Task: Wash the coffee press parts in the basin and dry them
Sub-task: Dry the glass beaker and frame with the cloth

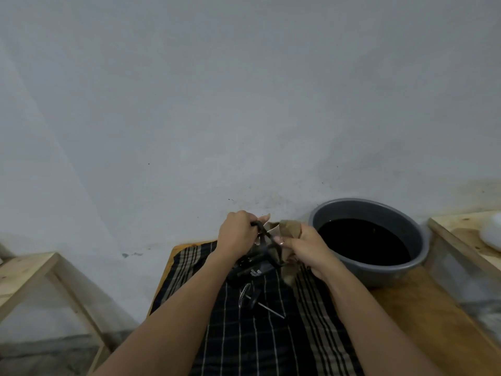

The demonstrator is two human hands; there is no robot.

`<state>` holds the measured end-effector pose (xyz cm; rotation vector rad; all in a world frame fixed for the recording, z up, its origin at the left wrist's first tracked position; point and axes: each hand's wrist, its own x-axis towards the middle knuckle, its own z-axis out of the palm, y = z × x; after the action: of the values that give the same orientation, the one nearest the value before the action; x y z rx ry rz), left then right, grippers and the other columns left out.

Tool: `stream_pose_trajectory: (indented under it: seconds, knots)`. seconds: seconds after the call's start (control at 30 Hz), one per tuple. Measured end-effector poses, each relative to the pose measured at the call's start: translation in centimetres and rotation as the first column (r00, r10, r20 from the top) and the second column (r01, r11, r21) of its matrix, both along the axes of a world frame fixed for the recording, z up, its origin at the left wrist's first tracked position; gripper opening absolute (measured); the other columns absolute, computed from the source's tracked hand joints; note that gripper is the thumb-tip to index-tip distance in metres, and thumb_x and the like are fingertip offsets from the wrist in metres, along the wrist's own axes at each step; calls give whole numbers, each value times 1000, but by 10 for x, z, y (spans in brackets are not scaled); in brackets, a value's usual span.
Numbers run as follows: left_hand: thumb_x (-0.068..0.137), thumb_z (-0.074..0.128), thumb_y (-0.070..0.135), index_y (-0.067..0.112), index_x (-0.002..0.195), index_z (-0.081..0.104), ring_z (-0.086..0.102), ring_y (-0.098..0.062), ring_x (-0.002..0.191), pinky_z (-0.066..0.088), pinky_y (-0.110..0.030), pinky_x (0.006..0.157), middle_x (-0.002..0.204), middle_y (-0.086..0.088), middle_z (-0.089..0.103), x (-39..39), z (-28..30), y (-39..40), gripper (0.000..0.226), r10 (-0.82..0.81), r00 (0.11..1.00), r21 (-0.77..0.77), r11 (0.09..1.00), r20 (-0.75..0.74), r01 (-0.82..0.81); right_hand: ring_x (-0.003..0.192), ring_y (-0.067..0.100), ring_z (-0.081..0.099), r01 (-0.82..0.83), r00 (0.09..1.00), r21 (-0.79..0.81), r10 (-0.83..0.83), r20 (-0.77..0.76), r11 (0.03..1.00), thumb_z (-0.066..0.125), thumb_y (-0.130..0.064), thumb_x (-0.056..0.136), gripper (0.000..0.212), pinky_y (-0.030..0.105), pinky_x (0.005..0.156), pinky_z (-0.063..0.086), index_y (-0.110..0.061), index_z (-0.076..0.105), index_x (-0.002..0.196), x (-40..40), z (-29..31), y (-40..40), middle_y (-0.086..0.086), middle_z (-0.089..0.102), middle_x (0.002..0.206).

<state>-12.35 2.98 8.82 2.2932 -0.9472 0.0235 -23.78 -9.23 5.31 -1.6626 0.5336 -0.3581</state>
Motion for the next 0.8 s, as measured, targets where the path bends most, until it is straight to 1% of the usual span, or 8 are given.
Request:
stream_pose_trajectory:
  seconds: [0.1,0.23,0.33,0.43,0.5,0.57,0.7,0.8]
  knots:
    - [95,55,41,15,46,53,46,-14,43,44,-29,48,44,4,48,-2,-3,0,55,81,997,11,997,6,-81,87,22,71,59,998,-37,-60,-30,998,73,-33,81,18,46,88,56,-22,72,95,3,-14,1,0,76,88]
    - [99,52,29,4,81,75,61,-19,55,54,-34,58,66,-7,71,14,-12,11,39,271,935,-133,943,-228,-305,98,23,68,240,936,327,-308,173,914,69,-29,87,23,48,95,53,-18,66,107,-8,-13,1,8,72,105]
    - [100,46,23,-3,86,73,64,-26,69,55,-36,64,82,-17,74,21,-16,12,40,335,868,-143,901,-368,-409,99,16,65,183,897,344,-300,326,921,65,-38,89,25,39,93,52,-24,62,109,-13,8,6,2,68,106]
    - [97,43,10,-5,85,65,57,-23,66,45,-30,54,87,-18,70,9,-13,-1,29,312,807,-171,878,-502,-447,102,8,61,142,945,55,-152,291,988,55,-55,88,37,33,95,48,-30,53,115,-2,17,34,-8,63,109]
    - [95,42,6,1,72,55,52,-22,66,41,-30,57,79,-15,60,-2,-9,-12,27,294,796,-199,869,-530,-454,111,9,56,166,959,-280,-89,268,946,48,-66,86,58,32,99,47,-26,43,128,9,3,51,-8,58,120]
    - [96,41,6,4,66,49,52,-24,70,42,-32,63,75,-12,55,-11,-7,-17,31,294,802,-227,857,-520,-462,119,12,50,188,958,-377,-86,272,907,44,-62,90,63,28,101,42,-17,38,134,18,-4,52,-6,50,126]
    - [97,39,6,2,69,52,50,-21,61,39,-28,50,73,-10,55,-27,-6,-19,30,290,828,-271,849,-479,-454,103,15,55,210,968,-102,-192,162,972,43,-51,97,50,24,84,40,-12,50,127,35,24,22,-3,56,111]
    - [97,40,5,0,68,53,48,-18,54,35,-25,44,74,-14,59,-30,-5,-23,32,263,834,-289,852,-485,-436,93,17,54,239,958,153,-259,126,959,37,-54,98,41,33,89,43,-21,53,117,44,45,8,0,57,102]
